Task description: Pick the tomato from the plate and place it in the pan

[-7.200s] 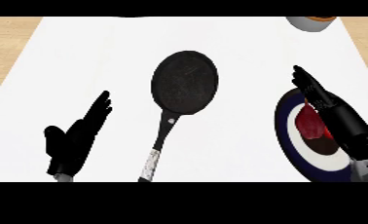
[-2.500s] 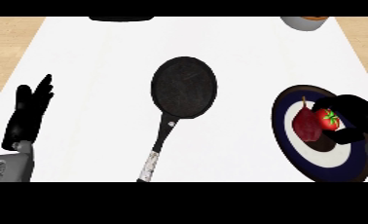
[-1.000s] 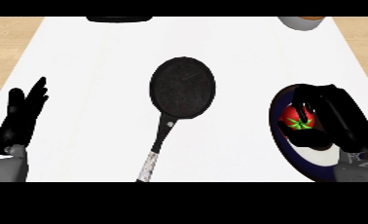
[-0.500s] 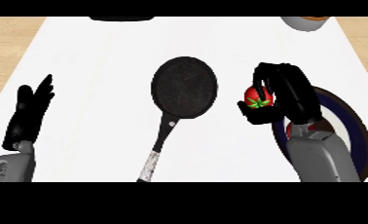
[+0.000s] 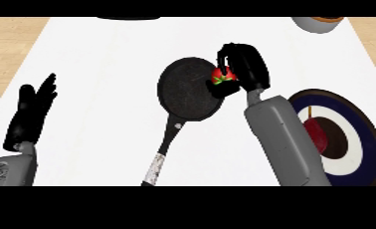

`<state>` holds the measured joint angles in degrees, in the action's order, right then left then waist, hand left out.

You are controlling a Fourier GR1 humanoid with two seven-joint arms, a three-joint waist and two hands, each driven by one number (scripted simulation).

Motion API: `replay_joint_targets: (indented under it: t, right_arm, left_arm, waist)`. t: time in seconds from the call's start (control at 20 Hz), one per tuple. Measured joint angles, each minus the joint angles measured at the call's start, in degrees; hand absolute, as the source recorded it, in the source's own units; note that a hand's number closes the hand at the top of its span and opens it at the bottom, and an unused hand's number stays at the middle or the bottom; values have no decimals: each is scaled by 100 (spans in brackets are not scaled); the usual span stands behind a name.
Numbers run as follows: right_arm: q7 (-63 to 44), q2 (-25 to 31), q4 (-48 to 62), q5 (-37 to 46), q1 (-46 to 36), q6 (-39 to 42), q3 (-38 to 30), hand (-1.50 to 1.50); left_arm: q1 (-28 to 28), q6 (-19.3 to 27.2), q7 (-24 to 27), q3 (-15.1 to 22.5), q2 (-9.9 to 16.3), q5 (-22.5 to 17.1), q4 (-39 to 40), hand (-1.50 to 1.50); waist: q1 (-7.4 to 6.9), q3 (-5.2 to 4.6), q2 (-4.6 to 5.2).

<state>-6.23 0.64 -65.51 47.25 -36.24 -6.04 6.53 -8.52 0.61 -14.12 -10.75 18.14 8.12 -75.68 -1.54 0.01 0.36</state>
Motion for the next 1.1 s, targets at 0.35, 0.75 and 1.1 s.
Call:
replay_joint_targets:
  t: [0.35,0.75,1.1]
  right_arm:
    - [291,-52,2283,-803,-1079,-1097,381,150]
    - [965,-62,3704,-2140,-1563,-1515,624,-150]
    - [1395,-64,4238,-3112,-1699,-1482,825,-150]
  left_arm:
    - [-150,80,24,89,-128,107,104,0]
    - [-384,-11,-24,216,-180,137,116,0]
    - [-687,-70,-79,308,-206,172,202,0]
  waist:
    - [-117,2,38]
    - [-411,10,127]
    - [-638,16,186]
